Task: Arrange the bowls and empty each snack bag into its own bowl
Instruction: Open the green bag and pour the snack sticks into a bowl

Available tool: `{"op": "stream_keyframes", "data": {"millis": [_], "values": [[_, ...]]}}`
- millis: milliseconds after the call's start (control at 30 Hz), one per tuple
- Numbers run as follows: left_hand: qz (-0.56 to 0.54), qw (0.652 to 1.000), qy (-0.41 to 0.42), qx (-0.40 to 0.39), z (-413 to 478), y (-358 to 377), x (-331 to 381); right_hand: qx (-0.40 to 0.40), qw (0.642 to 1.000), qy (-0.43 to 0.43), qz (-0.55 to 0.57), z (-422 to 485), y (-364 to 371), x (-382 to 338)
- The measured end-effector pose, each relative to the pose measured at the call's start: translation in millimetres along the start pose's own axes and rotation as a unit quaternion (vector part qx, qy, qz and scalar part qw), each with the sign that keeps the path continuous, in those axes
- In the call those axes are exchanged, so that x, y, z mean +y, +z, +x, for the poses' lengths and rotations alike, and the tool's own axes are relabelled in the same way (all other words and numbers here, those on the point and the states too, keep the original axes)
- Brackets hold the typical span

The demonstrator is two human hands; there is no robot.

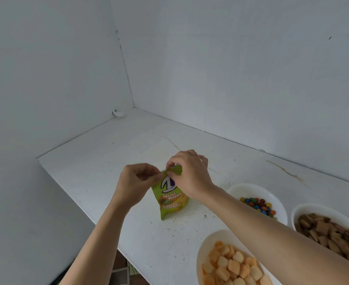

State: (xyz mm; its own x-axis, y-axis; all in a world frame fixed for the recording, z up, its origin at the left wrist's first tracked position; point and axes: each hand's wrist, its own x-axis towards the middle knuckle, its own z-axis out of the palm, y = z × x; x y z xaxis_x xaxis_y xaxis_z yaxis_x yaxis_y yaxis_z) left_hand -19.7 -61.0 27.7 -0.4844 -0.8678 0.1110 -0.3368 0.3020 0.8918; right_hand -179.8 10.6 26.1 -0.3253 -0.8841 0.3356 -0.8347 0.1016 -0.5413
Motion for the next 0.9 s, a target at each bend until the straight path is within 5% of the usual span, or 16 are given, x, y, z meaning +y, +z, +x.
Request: {"op": "stream_keyframes", "data": {"millis": [267,633,900], "values": [[-0.041,0.973,-0.148,-0.173,18.7,-8.0,0.3,-0.056,0.995,-0.047,-0.065,-0.1,0.4,5.2],[0.005,0.986,-0.067,-0.152,15.6,-1.3,3.0,-0.076,0.995,-0.061,0.000,3.3,-8.3,11.5],[-0.107,0.967,-0.140,-0.184,14.1,-14.3,6.8,-0.020,0.991,-0.134,0.016,-1.5,-5.1,14.6]]}}
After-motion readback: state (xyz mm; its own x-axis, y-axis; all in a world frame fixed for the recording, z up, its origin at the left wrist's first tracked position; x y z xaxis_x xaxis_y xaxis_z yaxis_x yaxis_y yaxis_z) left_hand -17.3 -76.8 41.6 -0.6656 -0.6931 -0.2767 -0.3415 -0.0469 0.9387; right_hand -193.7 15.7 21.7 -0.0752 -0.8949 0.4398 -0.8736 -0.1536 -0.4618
